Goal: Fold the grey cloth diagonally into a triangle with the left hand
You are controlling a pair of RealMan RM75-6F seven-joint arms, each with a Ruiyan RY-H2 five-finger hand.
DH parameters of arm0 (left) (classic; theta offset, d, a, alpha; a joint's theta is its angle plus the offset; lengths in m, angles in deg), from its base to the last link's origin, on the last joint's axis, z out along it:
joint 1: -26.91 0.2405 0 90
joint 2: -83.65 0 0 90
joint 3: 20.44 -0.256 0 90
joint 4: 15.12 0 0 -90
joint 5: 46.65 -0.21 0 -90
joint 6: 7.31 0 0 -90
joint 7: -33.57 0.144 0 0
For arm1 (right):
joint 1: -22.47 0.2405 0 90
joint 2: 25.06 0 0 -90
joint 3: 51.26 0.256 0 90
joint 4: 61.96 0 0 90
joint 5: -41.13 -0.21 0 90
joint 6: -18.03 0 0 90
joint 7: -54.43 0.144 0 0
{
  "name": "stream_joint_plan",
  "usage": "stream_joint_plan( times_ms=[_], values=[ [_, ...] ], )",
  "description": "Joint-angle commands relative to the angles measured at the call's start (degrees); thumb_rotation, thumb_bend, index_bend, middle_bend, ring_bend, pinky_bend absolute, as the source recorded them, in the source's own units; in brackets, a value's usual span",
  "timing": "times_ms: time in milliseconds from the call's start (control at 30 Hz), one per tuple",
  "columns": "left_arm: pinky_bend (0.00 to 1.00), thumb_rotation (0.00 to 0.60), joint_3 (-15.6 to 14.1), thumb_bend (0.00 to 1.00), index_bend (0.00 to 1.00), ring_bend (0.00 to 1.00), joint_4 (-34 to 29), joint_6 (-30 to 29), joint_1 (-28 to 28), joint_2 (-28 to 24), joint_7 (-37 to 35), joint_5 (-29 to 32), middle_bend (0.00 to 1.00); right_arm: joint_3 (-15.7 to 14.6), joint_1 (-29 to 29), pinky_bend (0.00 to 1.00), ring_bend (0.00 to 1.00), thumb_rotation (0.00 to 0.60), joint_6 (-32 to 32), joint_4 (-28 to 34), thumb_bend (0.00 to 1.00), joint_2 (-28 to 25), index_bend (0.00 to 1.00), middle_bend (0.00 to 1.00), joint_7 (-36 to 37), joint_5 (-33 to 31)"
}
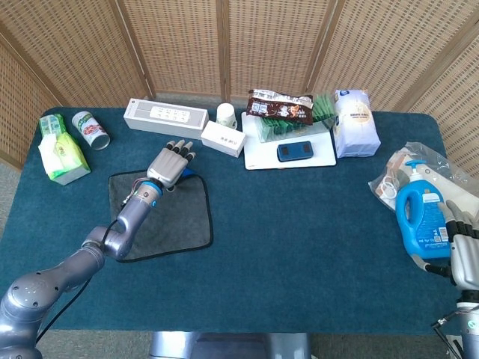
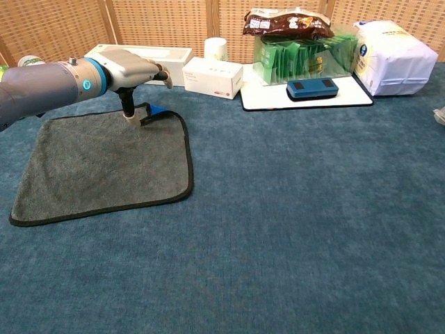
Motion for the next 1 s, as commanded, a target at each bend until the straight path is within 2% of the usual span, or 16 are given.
stream_joint_plan(
  times_ms=[33,167,333,500,700,1000],
  values=[
    [0.16,0.600,-0.11,0.12,0.17,0.00,0.56,0.12,-0.24,0.39,0.25,0.20,0.00,0.00,0.02,0.00,0.00,0.600,-0.04,-0.05,0.00,0.04,0.00,0.00,-0.02,-0.03],
    [0.16,0.600,-0.19,0.21,0.20,0.00,1.44,0.39,-0.54,1.10,0.47,0.59,0.00,0.08,0.04,0.00,0.00,0.600,-0.12,-0.13,0.00,0.04,0.00,0.00,0.10,-0.19],
    [0.16,0.600,-0.42,0.25,0.22,0.00,3.27,0.62,-0.72,2.34,0.91,1.10,0.00,0.07,0.02,0.00,0.00,0.600,-0.11,-0.23,0.00,-0.05,0.00,0.00,0.49,0.00],
    [0.17,0.600,-0.79,0.35,0.26,0.00,5.09,0.40,-0.73,3.12,0.89,1.01,0.00,-0.03,0.02,0.00,0.00,0.600,-0.13,-0.26,0.00,0.01,0.00,0.00,0.45,0.15],
    [0.18,0.600,-0.99,0.36,0.28,0.00,7.41,0.18,-1.09,4.62,0.46,0.72,0.00,-0.12,0.11,0.00,0.00,0.600,-0.23,-0.29,0.00,0.12,0.00,0.00,0.15,0.26],
    [0.20,0.600,-1.15,0.36,0.39,0.00,9.72,-0.79,-1.38,6.05,-0.26,-0.08,0.00,-0.29,0.10,0.00,0.00,0.600,-0.17,-0.27,0.00,0.18,0.00,0.00,0.11,0.63]
  ],
)
